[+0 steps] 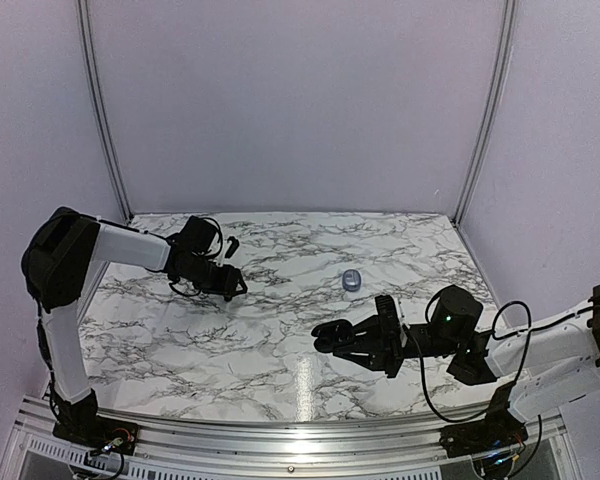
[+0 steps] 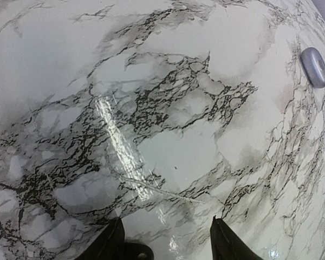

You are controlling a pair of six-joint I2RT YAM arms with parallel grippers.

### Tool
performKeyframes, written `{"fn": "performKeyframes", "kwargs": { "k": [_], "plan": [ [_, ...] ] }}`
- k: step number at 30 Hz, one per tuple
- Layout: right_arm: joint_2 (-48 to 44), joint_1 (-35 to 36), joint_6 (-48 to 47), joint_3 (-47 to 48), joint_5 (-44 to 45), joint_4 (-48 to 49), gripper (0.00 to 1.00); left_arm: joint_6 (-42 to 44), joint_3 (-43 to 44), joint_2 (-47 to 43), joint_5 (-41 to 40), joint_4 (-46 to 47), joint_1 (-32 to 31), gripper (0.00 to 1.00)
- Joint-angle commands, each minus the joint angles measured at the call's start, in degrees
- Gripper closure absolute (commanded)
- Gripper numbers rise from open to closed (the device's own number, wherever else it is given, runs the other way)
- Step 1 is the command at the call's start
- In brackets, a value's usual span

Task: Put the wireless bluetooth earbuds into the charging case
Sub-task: Adjust the right earbud at the center of the board.

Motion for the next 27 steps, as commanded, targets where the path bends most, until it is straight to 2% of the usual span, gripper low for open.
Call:
{"fn": "performKeyframes", "kwargs": {
  "k": [1, 10, 16, 21, 23, 27],
  "plan": [
    [-0.51, -0.41, 0.64, 0.87, -0.37, 0.8, 1.0, -2.31, -3.36, -3.06, -0.55, -1.95, -0.03, 0.44],
    [-0.77, -0.41, 0.67, 0.7, -0.29, 0.8, 1.0, -6.8, -8.61, -10.48, -4.45, -2.17, -0.01, 0.44],
    [-0.67, -0.41, 0.95, 0.77, -0.45, 1.15, 1.0, -4.43, -8.29, -10.95, -6.02, -4.0, 0.14, 0.46],
    [-1.31, -0.38, 0.61, 0.69, -0.39, 0.39, 1.0, 6.35, -9.47, -14.57, -5.91, -4.76, -0.04, 0.47],
    [-1.59, -0.38, 0.53, 0.53, -0.17, 0.27, 1.0, 15.08, -12.81, -18.23, -8.84, -4.48, -0.88, 0.48],
    [-1.41, -0.4, 0.92, 0.34, -0.06, 1.13, 1.0, 25.19, -17.42, -25.27, -13.95, -3.75, -3.01, 0.5]
  ]
}}
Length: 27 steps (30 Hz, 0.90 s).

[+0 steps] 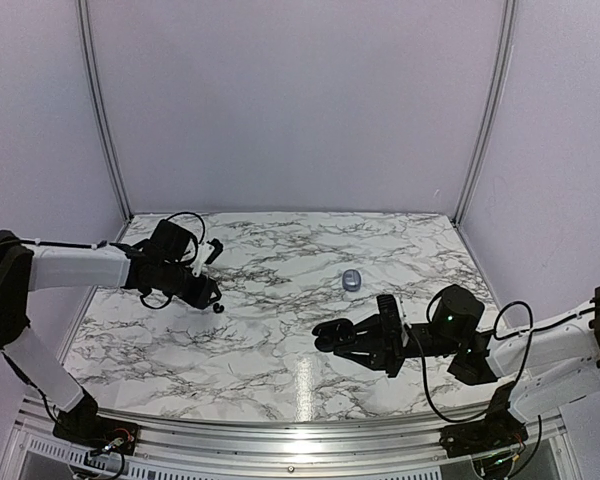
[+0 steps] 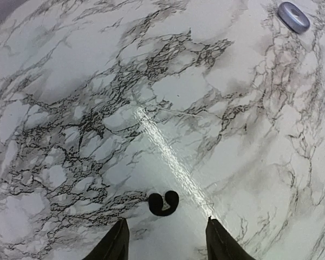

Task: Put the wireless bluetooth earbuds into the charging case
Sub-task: Adjust the right earbud at the center of the board.

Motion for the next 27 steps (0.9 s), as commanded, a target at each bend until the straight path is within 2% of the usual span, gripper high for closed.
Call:
{"fn": "performKeyframes", "kwargs": {
  "k": [1, 6, 12, 20, 27],
  "plan": [
    [-0.62, -0.38, 1.0, 0.34, -0.19, 1.31, 1.0, 15.58, -3.42, -6.83, -5.13, -1.06, -1.98, 0.51],
    [-0.94, -0.41, 1.18, 0.26, -0.48, 1.52, 1.0, 27.22, -1.72, -3.85, -8.89, -6.89, -6.08, 0.54],
    [-1.26, -0.41, 1.18, 0.04, -0.41, 2.28, 1.0, 37.65, 2.83, 0.63, -10.89, -12.07, -6.27, 0.54],
    [-2.51, -0.44, 2.52, -1.18, 0.57, 2.83, 1.0, 43.03, 9.12, 4.92, -1.9, -16.3, -3.01, 0.56],
    [-3.0, -0.4, 2.42, -1.49, 0.75, 2.74, 1.0, 42.17, 17.83, 11.95, 7.69, -22.16, 1.82, 0.49]
  ]
}}
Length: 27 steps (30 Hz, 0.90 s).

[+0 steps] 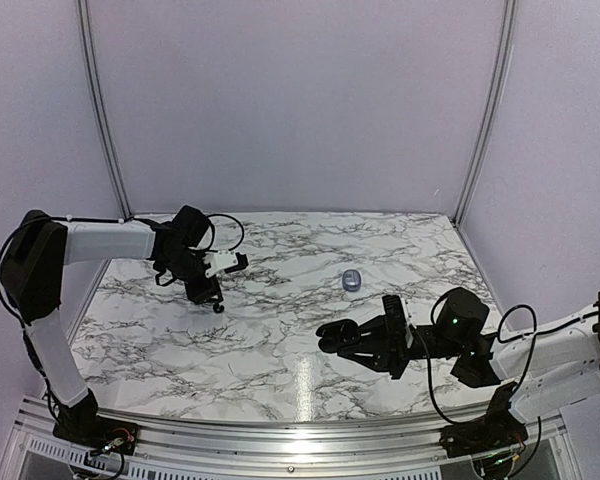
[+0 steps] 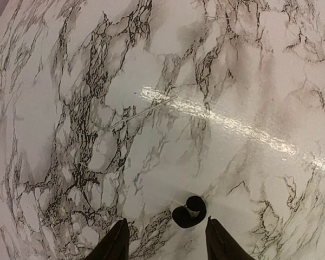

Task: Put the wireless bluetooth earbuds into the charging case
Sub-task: Adjust the right earbud at the center of the board.

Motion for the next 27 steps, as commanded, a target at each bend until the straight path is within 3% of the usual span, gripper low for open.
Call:
{"fn": "performKeyframes", "kwargs": {
  "k": [1, 9, 18, 27],
  "plan": [
    [-1.26, -0.38, 0.76, -0.07, 0.57, 1.82, 1.0, -0.21, 3.84, 3.7, 8.73, -5.64, 2.22, 0.49],
    [-1.43, -0.41, 0.67, -0.17, 0.51, 1.65, 1.0, -9.0, 7.37, 9.37, 17.17, -6.22, 4.75, 0.49],
    [-1.55, -0.41, 0.94, -0.42, 0.1, 2.21, 1.0, -18.04, 7.53, 13.34, 13.52, -4.29, 5.25, 0.47],
    [-2.02, -0.43, 1.11, -0.87, -0.04, 2.95, 1.0, -25.68, -0.38, 7.8, 13.72, -2.27, 5.25, 0.47]
  ]
}}
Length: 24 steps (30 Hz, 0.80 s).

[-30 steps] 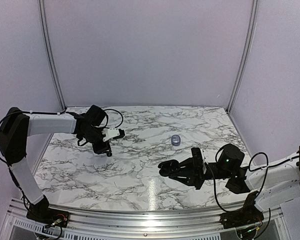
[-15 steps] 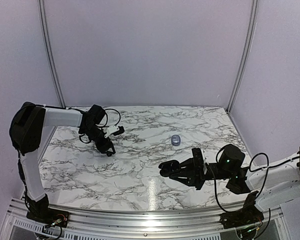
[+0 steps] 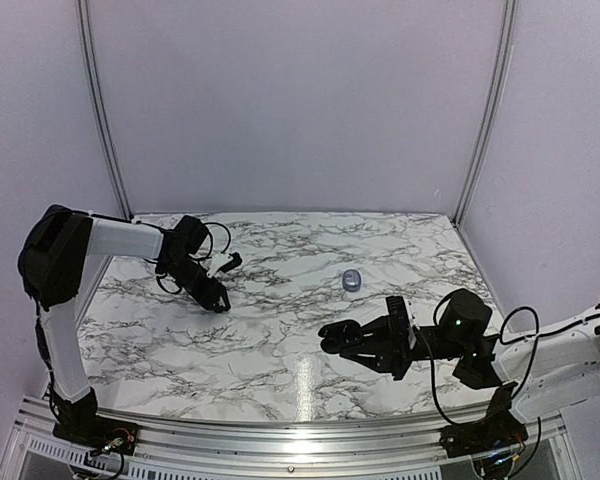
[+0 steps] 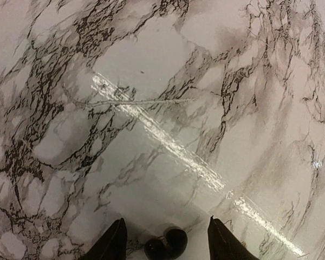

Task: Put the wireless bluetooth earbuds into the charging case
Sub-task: Adjust the right earbud at the center of the board.

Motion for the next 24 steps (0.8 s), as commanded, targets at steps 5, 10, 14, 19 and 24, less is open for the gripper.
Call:
{"fn": "performKeyframes", "kwargs": {
  "k": [5, 10, 14, 19, 24],
  "plan": [
    [-0.98, -0.4, 1.22, -0.59, -0.07, 3.05, 1.0, -9.34, -7.65, -4.93, -0.72, -0.45, 0.16, 0.5],
    [-1.05, -0.4, 1.23, -0.75, -0.07, 3.53, 1.0, -11.42, -9.83, -6.01, 0.08, 0.73, -0.2, 0.5],
    [-1.54, -0.36, 1.22, -1.0, 0.11, 3.22, 1.0, -10.82, -10.83, -7.5, -0.83, 0.98, -2.15, 0.5],
    [-1.56, -0.4, 1.29, -1.1, 0.12, 3.63, 1.0, -12.02, -7.46, -8.32, -3.31, 1.72, 0.11, 0.5],
    [-2.11, -0.37, 1.36, -1.3, 0.19, 3.38, 1.0, -11.85, -1.59, -4.8, -3.06, 1.73, 1.09, 0.47]
  ]
}}
